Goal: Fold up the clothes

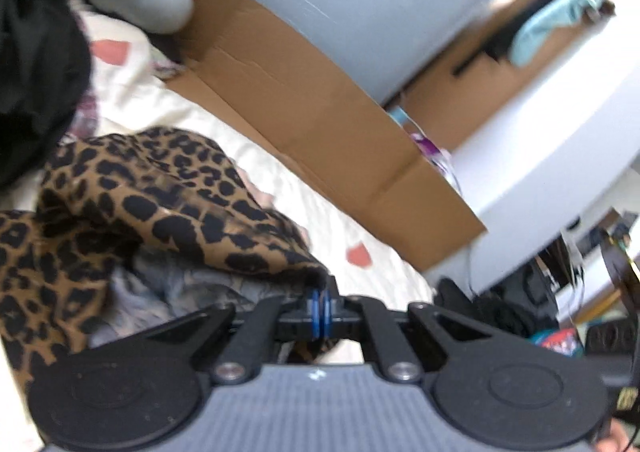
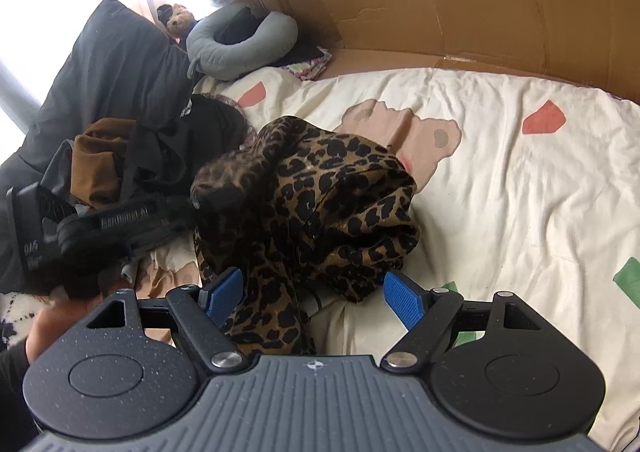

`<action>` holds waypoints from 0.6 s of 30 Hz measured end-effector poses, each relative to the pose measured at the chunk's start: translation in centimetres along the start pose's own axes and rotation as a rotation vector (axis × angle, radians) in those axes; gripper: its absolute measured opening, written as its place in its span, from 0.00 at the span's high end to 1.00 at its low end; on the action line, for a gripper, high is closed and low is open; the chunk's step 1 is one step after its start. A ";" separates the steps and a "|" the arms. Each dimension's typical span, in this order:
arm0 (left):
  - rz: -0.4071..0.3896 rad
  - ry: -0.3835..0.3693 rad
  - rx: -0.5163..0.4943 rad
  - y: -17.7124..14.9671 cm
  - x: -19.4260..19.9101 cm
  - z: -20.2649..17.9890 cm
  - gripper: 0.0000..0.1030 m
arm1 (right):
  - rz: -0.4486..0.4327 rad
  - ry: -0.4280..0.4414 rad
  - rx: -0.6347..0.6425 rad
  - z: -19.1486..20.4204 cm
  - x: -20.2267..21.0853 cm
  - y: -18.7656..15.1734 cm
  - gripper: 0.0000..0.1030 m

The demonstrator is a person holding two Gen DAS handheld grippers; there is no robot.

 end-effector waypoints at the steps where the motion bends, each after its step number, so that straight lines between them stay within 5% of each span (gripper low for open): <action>1: 0.010 -0.005 -0.005 -0.4 -0.1 -0.2 0.98 | 0.000 0.004 -0.009 0.0 0.0 0.1 0.21; 18: 0.206 -0.087 -0.097 -6.8 -2.0 -3.8 0.98 | 0.081 0.065 -0.058 -0.6 -1.2 -0.5 0.28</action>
Point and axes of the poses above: each gripper's, at about its wrist camera, not at the fingertips, and x roughly against the way its jaws point, z to its left, y to its top, the point moved 4 cm from there along -x, roughly the way its jaws point, and after that the axes turned 11 degrees about -y, right-handed, at the moved point
